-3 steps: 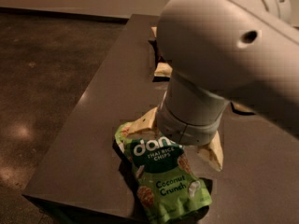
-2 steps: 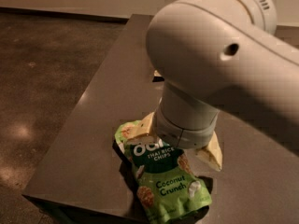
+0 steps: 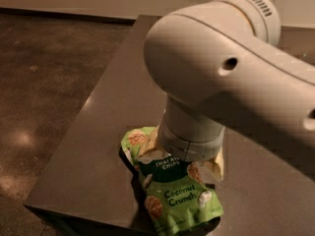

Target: Pick green rice chip bag

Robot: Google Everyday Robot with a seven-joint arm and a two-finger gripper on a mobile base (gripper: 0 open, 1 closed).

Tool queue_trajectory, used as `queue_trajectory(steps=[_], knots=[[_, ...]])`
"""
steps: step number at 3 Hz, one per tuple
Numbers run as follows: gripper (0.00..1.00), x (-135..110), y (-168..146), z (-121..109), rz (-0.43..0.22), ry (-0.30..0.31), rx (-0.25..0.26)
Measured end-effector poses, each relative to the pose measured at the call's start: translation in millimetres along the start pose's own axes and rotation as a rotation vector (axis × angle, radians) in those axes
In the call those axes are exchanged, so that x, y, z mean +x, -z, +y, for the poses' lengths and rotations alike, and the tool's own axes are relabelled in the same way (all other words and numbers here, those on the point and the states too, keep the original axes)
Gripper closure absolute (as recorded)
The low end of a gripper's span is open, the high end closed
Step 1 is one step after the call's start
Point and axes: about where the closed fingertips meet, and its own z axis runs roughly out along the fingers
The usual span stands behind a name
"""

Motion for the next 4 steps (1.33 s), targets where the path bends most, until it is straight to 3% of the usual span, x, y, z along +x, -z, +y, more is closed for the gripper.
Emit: queue_trajectory(steps=[2, 3, 4], knots=[[0.64, -5, 4, -1, -0.014, -0.001, -0.003], [0.87, -1, 15, -4, -0.035, -0.055, 0.015], [1.0, 5, 29, -9, -0.068, -0.144, 0.033]])
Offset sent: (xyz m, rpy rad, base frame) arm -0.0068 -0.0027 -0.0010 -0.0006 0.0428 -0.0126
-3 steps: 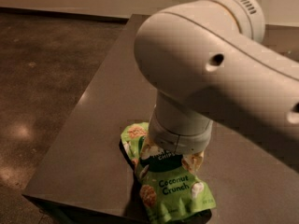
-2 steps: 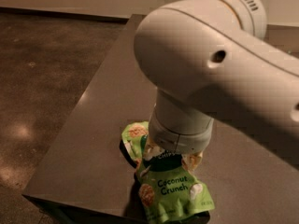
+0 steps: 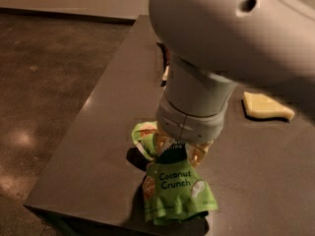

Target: Pick green rice chip bag

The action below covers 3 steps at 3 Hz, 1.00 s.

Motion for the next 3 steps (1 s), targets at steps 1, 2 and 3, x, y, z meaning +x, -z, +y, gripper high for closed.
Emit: queue_trajectory(steps=[1, 2, 3], knots=[[1.0, 5, 19, -7, -0.084, -0.107, 0.021], [1.0, 17, 49, -21, -0.162, -0.205, 0.064], [1.0, 28, 69, -35, -0.202, -0.264, 0.113]])
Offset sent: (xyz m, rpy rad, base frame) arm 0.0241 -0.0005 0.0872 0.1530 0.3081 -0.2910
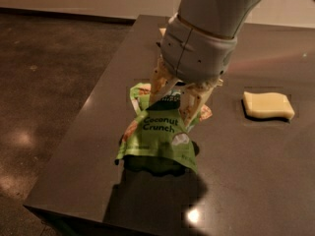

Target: Pick green rice chip bag

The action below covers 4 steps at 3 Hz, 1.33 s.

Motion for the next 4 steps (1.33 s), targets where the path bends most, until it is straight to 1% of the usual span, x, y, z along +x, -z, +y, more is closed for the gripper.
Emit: queue_trajectory(steps=[1, 2, 4], knots=[[1.0, -3, 25, -8, -0.033, -0.035, 0.069], [1.0, -9, 57, -15, -0.073, -0.067, 0.16], [1.0, -10, 65, -33, -0.049, -0.062, 0.237]])
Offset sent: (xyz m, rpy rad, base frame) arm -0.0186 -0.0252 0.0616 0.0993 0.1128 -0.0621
